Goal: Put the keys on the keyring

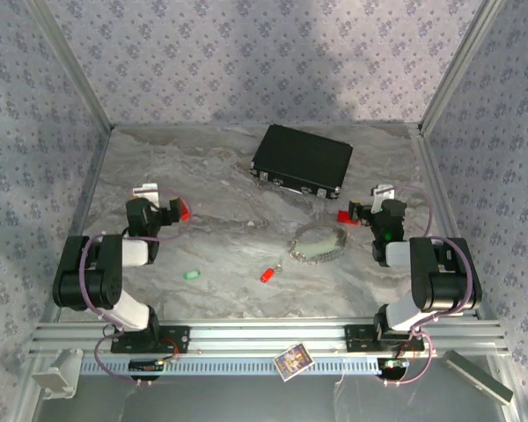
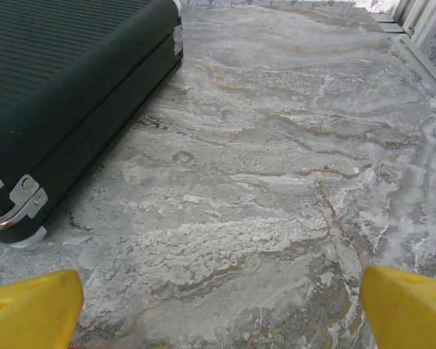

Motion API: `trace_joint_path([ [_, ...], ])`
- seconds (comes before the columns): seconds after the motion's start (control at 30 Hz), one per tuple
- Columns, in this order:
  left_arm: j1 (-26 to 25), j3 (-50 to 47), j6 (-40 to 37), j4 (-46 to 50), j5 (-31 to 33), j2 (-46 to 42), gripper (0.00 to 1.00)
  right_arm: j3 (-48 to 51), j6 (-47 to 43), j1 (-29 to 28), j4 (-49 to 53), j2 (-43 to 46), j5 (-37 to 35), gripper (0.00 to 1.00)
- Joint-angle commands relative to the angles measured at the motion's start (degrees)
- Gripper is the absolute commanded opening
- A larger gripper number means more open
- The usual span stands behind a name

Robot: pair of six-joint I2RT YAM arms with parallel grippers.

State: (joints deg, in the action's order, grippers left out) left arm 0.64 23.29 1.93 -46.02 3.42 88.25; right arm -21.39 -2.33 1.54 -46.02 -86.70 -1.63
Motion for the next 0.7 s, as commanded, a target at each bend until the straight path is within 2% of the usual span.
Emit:
trace_joint_path([
  [0.0,0.1,0.7,-0.6,-0.1,-0.7,-0.2,1.0,-1.3,0.5,0.3,0.2,-0.5,0.6,0.99],
  [0.67,0.1,0.7,-0.6,-0.1,-0.7,-0.2,1.0,-1.3,0.7,0.6,0.3,-0.5,1.2,0.99],
])
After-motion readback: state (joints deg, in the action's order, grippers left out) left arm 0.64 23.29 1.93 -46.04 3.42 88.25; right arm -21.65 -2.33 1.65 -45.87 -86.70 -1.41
